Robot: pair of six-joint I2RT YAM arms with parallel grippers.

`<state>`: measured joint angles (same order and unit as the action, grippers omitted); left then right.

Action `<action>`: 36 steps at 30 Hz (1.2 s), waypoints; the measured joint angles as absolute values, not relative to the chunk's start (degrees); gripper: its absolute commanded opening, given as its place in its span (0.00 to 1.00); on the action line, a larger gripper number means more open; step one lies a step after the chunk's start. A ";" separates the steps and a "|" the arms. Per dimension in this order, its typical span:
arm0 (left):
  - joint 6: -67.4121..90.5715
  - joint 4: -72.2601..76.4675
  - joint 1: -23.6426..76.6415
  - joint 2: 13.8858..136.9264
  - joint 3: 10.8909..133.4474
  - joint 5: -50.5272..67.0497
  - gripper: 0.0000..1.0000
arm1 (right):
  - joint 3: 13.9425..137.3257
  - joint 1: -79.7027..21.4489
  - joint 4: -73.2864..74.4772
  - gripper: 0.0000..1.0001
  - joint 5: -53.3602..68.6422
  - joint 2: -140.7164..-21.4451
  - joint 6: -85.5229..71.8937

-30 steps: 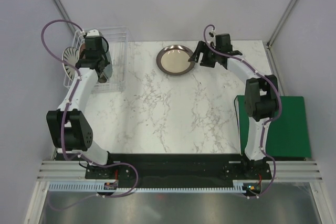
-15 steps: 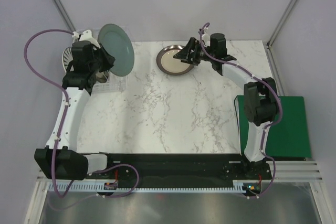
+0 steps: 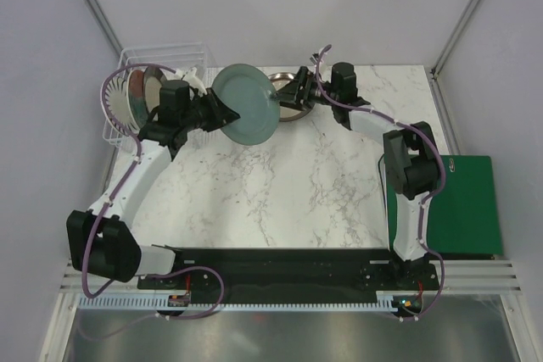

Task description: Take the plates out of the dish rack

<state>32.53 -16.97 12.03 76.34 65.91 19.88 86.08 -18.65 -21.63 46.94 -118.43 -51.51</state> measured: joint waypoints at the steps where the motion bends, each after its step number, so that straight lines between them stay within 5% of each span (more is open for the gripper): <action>1: 33.08 -16.08 12.58 76.66 65.84 20.62 0.02 | 85.49 -18.72 -22.31 0.84 47.16 -118.67 -51.75; 12: 38.54 -5.74 13.76 80.66 63.00 25.63 0.02 | 80.27 -18.83 -37.45 0.68 51.86 -120.86 -61.06; 15: 39.92 -3.07 14.02 82.08 62.37 26.96 0.02 | 79.05 -18.92 -46.46 0.54 53.69 -122.37 -67.13; 19: 41.80 0.14 14.63 83.79 61.25 28.40 0.02 | 78.17 -18.92 -52.56 0.00 54.70 -123.39 -71.42; 20: 42.63 0.58 14.57 83.81 60.95 28.73 0.02 | 78.06 -18.50 -53.82 0.00 55.75 -123.70 -73.21; 26: 44.77 1.67 14.41 83.85 60.45 29.43 0.61 | 78.24 -18.17 -51.07 0.00 56.80 -122.72 -69.91; 30: 42.48 -0.19 15.00 83.85 60.47 26.06 0.75 | 79.35 -18.52 -40.36 0.00 54.96 -121.30 -62.72; 36: 36.71 -5.08 14.92 83.77 62.92 16.62 0.79 | 82.72 -15.75 -26.20 0.00 51.75 -120.70 -54.61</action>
<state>36.71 -5.08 14.92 83.77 62.92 16.62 82.72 -15.75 -26.20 51.75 -120.70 -54.61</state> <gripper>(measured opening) 0.771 0.106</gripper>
